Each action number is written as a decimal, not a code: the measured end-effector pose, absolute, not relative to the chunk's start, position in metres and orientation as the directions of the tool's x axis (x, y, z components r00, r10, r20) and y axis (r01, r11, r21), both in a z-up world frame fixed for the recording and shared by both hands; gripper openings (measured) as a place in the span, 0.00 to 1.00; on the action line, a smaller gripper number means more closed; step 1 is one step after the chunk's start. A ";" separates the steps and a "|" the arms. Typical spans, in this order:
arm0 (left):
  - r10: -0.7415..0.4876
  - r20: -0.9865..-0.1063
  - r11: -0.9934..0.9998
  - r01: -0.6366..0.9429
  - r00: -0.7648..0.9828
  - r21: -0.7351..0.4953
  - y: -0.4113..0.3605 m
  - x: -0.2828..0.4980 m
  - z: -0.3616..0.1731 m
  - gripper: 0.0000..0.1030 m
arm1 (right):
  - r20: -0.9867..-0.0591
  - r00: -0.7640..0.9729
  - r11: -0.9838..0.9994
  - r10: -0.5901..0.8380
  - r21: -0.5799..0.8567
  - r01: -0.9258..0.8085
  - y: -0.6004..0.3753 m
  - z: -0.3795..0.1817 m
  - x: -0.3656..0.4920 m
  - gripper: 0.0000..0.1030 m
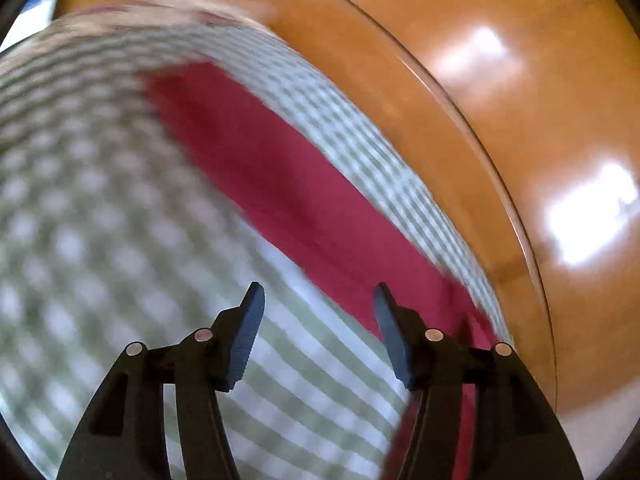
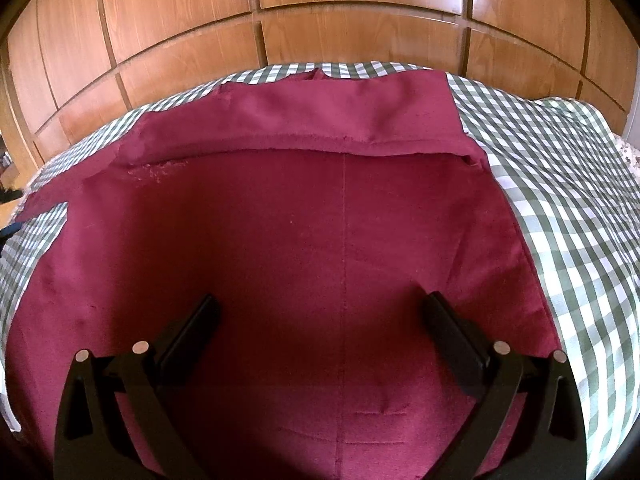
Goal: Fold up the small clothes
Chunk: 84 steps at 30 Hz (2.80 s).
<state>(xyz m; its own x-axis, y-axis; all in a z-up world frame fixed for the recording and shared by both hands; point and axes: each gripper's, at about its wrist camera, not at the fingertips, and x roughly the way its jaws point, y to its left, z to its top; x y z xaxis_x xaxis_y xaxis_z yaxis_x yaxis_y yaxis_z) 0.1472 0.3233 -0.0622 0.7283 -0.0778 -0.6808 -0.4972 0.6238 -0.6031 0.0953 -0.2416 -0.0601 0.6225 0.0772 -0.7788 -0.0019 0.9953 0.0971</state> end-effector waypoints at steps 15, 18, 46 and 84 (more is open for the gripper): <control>0.047 -0.748 0.545 -0.645 0.662 -0.536 0.444 0.195 -0.080 0.06 | -0.789 0.612 0.998 0.050 0.064 0.001 -0.240 -0.062 0.099 0.98; 0.019 -0.688 0.628 -0.544 0.725 -0.557 0.414 0.201 -0.056 0.06 | -0.790 0.611 0.998 0.050 0.064 0.000 -0.240 -0.062 0.100 0.98; -0.362 -0.682 0.877 -0.017 0.635 -0.480 0.110 0.157 -0.039 0.48 | -0.730 0.557 0.906 0.397 0.407 -0.112 -0.211 -0.017 0.133 0.81; 0.027 -0.833 0.943 -0.291 0.553 -0.162 0.116 0.215 -0.076 0.74 | -0.805 0.593 0.976 0.030 0.152 0.156 -0.310 -0.037 0.238 0.08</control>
